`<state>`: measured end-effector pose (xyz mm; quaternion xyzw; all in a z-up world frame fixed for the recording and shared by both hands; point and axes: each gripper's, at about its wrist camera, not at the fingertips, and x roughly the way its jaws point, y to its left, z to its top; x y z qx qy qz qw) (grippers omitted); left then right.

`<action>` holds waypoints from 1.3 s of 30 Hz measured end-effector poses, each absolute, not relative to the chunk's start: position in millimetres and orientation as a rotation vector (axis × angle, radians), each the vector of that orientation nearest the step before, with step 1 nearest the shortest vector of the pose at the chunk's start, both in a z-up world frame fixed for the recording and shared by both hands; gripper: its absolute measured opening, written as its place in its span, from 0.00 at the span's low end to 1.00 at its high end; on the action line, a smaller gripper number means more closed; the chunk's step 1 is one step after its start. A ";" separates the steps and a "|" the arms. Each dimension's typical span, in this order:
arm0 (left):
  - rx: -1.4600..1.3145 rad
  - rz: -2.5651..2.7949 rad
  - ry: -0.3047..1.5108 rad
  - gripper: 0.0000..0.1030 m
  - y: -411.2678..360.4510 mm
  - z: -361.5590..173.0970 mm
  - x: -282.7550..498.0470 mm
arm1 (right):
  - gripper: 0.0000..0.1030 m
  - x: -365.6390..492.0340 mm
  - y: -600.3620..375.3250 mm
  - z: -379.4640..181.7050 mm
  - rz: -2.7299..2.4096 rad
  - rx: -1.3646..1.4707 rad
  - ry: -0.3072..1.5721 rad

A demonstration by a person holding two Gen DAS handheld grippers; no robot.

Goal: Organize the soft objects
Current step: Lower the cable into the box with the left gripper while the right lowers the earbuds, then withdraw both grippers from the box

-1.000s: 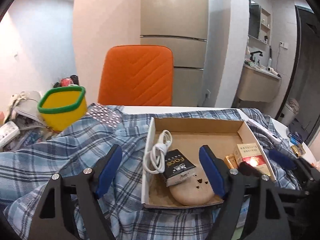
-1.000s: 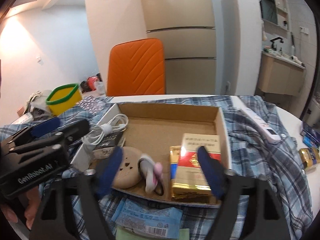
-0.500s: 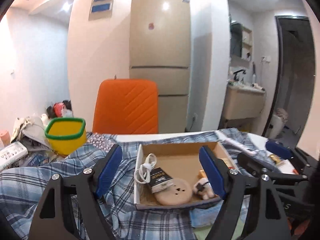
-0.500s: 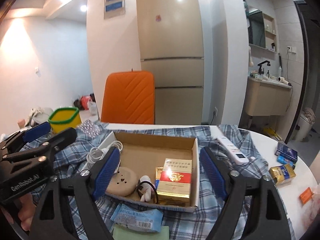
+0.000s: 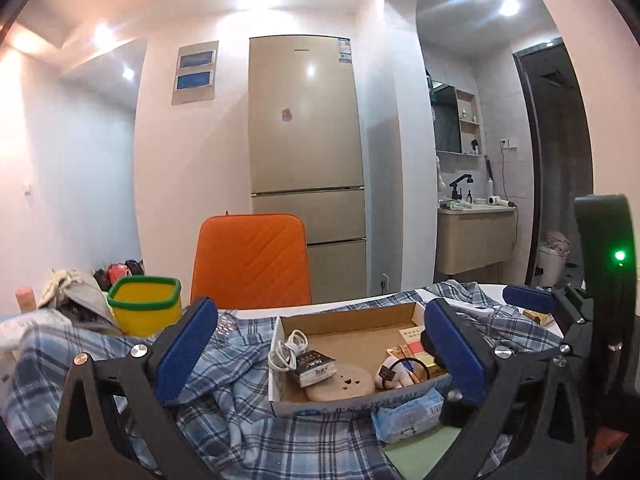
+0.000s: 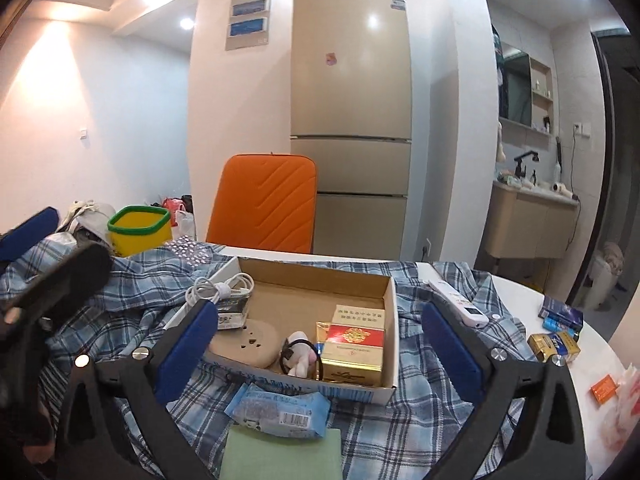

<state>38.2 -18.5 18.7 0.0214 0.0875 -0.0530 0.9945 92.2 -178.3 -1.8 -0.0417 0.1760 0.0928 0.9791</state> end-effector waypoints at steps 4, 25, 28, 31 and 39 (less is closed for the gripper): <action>0.012 -0.090 0.208 1.00 -16.5 11.3 41.9 | 1.00 87.7 -169.4 -3.4 0.199 -0.126 0.337; -0.074 -0.014 0.267 1.00 5.1 6.1 54.3 | 1.00 130.2 -177.7 -31.9 0.245 -0.046 0.606; -0.035 -0.014 0.248 1.00 -2.3 5.8 50.5 | 1.00 134.7 -175.3 -37.5 0.249 -0.052 0.645; -0.011 -0.028 0.236 1.00 -6.9 7.1 47.4 | 1.00 138.8 -171.8 -41.5 0.250 -0.070 0.673; -0.007 -0.044 0.225 1.00 -9.1 8.1 45.3 | 1.00 150.4 -158.7 -58.5 0.288 -0.115 0.775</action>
